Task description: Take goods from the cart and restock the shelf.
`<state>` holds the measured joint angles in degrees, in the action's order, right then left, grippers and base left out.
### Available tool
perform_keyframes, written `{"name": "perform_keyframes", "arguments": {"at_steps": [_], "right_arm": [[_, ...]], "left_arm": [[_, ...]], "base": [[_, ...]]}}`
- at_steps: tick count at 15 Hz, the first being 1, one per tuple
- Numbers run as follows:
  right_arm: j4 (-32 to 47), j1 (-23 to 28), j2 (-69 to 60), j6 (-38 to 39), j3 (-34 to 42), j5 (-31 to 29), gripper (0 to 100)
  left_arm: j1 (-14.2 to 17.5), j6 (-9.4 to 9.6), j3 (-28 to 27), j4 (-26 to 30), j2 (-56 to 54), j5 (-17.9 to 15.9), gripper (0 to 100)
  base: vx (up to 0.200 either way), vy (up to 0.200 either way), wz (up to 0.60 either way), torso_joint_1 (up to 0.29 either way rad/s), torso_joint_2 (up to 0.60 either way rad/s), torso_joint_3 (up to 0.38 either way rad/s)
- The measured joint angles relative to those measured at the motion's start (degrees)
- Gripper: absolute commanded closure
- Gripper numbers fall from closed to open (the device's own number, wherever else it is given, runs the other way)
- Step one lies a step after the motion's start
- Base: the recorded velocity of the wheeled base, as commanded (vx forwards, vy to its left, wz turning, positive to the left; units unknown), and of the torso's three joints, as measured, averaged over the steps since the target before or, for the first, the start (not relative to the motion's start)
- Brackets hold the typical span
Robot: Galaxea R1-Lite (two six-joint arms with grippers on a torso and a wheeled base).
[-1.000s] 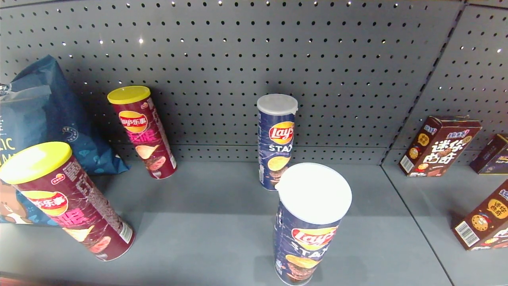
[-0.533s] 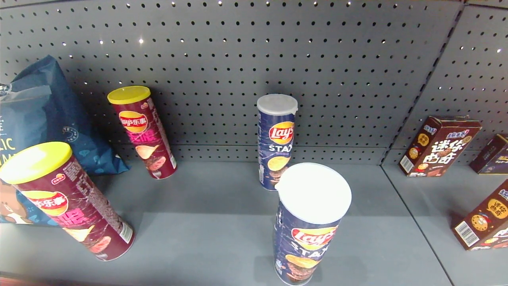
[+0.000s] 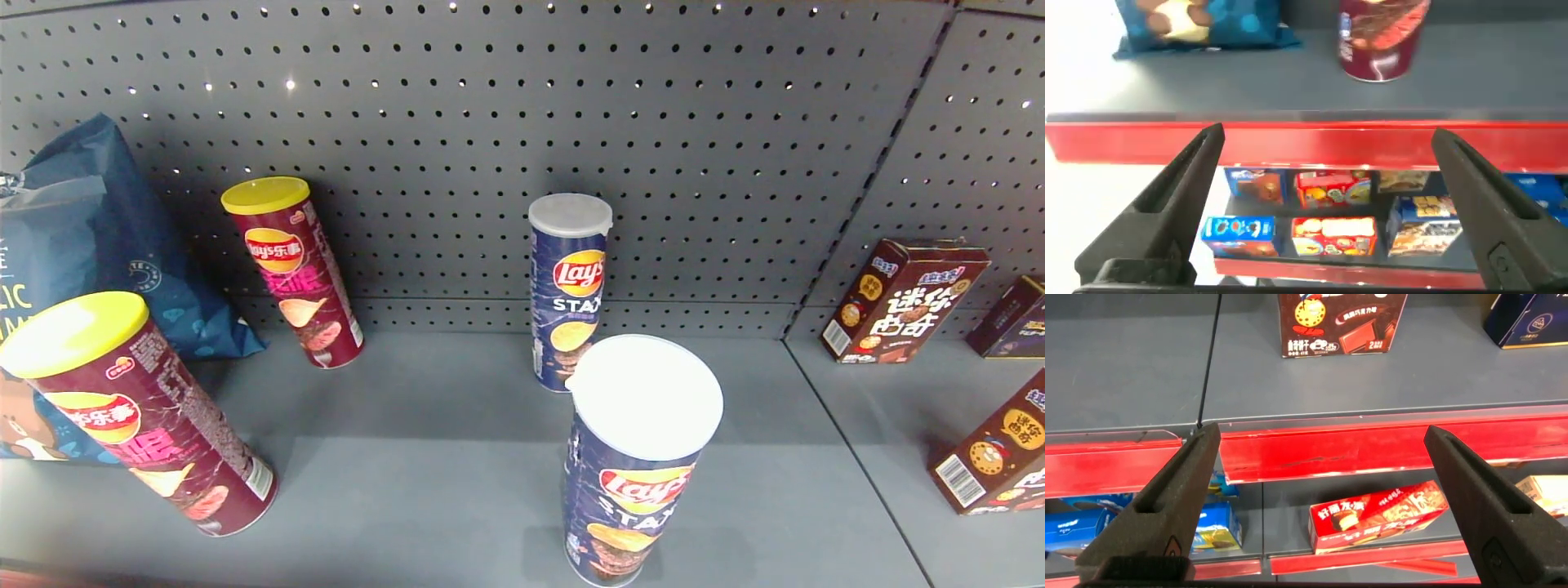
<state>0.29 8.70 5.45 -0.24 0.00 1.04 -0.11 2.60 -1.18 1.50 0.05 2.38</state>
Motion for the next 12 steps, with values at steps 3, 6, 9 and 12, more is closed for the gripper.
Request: {"name": "perform_keyframes", "arguments": {"at_steps": [3, 6, 9, 12], "right_arm": [[0.0, 0.0, 0.0, 0.0, 0.0, 0.0, 0], [0.0, 0.0, 0.0, 0.0, 0.0, 0.0, 0], [0.0, 0.0, 0.1, 0.0, 0.0, 0.0, 0], [0.0, 0.0, 0.0, 0.0, 0.0, 0.0, 0]], "left_arm": [[-0.1, 1.12, 0.9, -1.2, 0.0, -7.9, 0], [-0.2, 0.74, 1.1, -1.3, 0.0, -5.7, 0], [-0.1, -0.68, 1.2, -1.2, 0.0, -4.7, 0], [-0.1, -1.4, 1.2, -1.2, 0.0, -4.7, 0]], "base": [[0.0, 0.0, 0.0, 0.0, 0.0, 0.0], [0.0, 0.0, 0.0, 0.0, 0.0, 0.0], [0.0, 0.0, 0.0, 0.0, 0.0, 0.0], [0.0, 0.0, 0.0, 0.0, 0.0, 0.0]]}}
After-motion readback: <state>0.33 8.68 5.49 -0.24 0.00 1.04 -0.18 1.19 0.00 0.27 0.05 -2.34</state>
